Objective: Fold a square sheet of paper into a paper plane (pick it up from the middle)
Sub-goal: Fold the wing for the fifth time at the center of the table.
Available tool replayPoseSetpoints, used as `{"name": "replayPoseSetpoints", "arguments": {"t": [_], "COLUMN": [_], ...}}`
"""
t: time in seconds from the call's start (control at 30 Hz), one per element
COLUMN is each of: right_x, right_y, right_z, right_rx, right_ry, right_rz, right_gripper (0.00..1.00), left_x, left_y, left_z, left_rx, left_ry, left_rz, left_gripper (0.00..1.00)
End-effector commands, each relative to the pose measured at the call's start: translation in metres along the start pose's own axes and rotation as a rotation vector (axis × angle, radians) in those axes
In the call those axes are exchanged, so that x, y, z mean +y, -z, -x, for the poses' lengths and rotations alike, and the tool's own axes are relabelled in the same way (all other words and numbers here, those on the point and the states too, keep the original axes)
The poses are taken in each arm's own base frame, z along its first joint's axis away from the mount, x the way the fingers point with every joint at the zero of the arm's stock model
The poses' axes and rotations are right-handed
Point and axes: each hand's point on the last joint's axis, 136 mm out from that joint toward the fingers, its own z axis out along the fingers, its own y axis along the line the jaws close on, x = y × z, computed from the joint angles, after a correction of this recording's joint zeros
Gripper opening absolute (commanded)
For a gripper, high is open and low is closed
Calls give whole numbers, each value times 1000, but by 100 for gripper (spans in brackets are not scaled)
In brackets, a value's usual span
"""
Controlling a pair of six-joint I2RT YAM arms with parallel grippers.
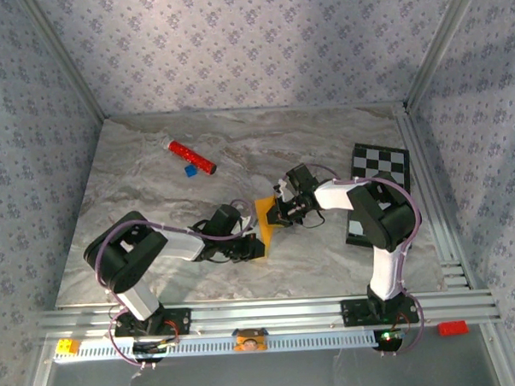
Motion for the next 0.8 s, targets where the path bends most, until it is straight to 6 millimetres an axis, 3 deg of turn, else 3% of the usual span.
{"name": "replayPoseSetpoints", "arguments": {"t": [0.0, 0.1, 0.37, 0.6, 0.77], "right_x": [-48, -48, -46, -45, -44], "right_y": [-14, -14, -14, -13, -14], "right_z": [-20, -20, -19, -18, -18], "right_rx": [51, 51, 51, 48, 50], "right_ry": [-78, -80, -78, -77, -75], "right_rz": [-174, -174, -170, -170, -168], "right_gripper": [10, 10, 10, 10, 10], "left_x": [22, 21, -2, -35, -53], "left_y": [-1, 1, 23, 49, 42], "left_z": [-44, -43, -27, 14, 40], "left_rx": [150, 134, 44, -134, -166], "left_ry": [61, 57, -4, -61, -65], "left_rz": [64, 69, 68, 30, -3], "left_gripper": [8, 8, 24, 14, 9]}}
